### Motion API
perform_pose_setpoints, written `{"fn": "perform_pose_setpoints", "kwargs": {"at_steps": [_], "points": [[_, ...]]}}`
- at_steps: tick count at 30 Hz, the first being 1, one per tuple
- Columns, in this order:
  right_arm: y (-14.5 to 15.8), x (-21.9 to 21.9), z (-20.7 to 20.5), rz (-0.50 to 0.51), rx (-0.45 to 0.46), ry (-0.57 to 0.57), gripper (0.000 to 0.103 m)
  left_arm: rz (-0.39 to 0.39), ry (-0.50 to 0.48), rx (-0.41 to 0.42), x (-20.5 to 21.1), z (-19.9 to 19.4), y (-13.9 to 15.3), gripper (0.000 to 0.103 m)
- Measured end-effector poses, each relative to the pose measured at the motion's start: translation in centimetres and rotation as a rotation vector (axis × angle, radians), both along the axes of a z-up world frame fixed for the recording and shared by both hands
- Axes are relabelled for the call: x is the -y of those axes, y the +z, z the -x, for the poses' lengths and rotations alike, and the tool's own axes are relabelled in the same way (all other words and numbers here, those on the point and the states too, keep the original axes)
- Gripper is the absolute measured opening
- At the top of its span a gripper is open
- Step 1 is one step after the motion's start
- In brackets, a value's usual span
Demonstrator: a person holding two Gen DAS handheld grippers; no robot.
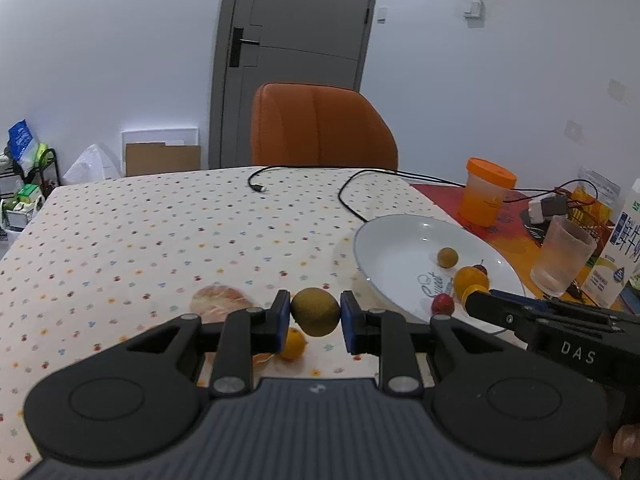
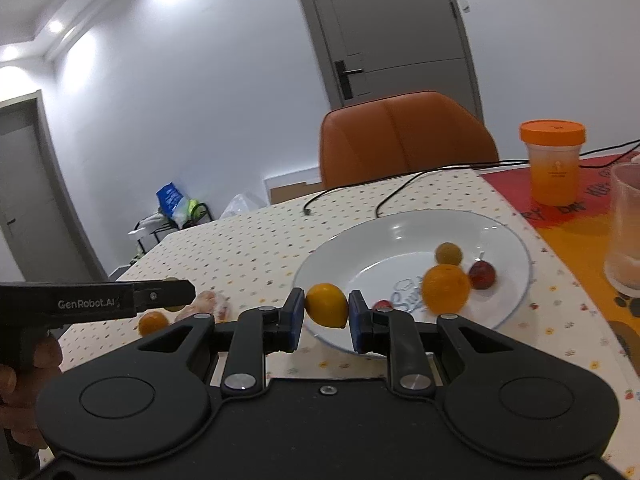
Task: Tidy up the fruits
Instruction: 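Carry both fruits over the white plate and open both tools to drop them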
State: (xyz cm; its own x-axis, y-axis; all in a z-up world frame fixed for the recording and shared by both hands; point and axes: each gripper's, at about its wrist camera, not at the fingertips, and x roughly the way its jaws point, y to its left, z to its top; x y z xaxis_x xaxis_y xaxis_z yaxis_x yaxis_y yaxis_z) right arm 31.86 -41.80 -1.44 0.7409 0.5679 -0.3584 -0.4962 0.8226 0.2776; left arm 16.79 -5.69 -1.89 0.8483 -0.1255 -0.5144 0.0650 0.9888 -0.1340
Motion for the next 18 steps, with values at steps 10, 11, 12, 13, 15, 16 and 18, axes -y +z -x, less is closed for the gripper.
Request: {"fn": "perform_pose_setpoints", "kwargs": {"at_steps": [10, 11, 12, 13, 15, 16, 18], "points": [[-0.5, 1.7, -1.2, -0.007, -0.011, -0.040, 0.022, -0.004, -0.033, -0.003, 1.8, -1.5, -0.3, 0.025], [-0.6, 1.8, -1.4, -0.008, -0.013, -0.045, 0.022, -0.005, -0.037, -0.003, 2.0, -1.6, -0.3, 0.025], [-0.7, 1.9, -1.5, -0.009, -0.017, -0.050, 0.022, -0.006, -0.042, -0.004, 2.2, -1.8, -0.3, 0.025], [-0.8, 2.1, -1.6, -0.009, -0.021, -0.055, 0.022, -0.006, -0.046, -0.005, 2.4, -2.0, -0.4, 0.025], [-1.0, 2.3, -1.9, -0.007, -0.029, -0.058, 0.027, -0.007, -0.054, -0.007, 2.9, -2.4, -0.4, 0.025], [-1.1, 2.5, -2.0, -0.007, -0.030, -0.065, 0.031, -0.008, -0.060, -0.008, 3.1, -2.6, -0.5, 0.025], [-1.2, 2.9, -1.9, -0.008, -0.024, -0.083, 0.047, -0.010, -0.070, -0.010, 3.6, -2.9, -0.5, 0.025]]}}
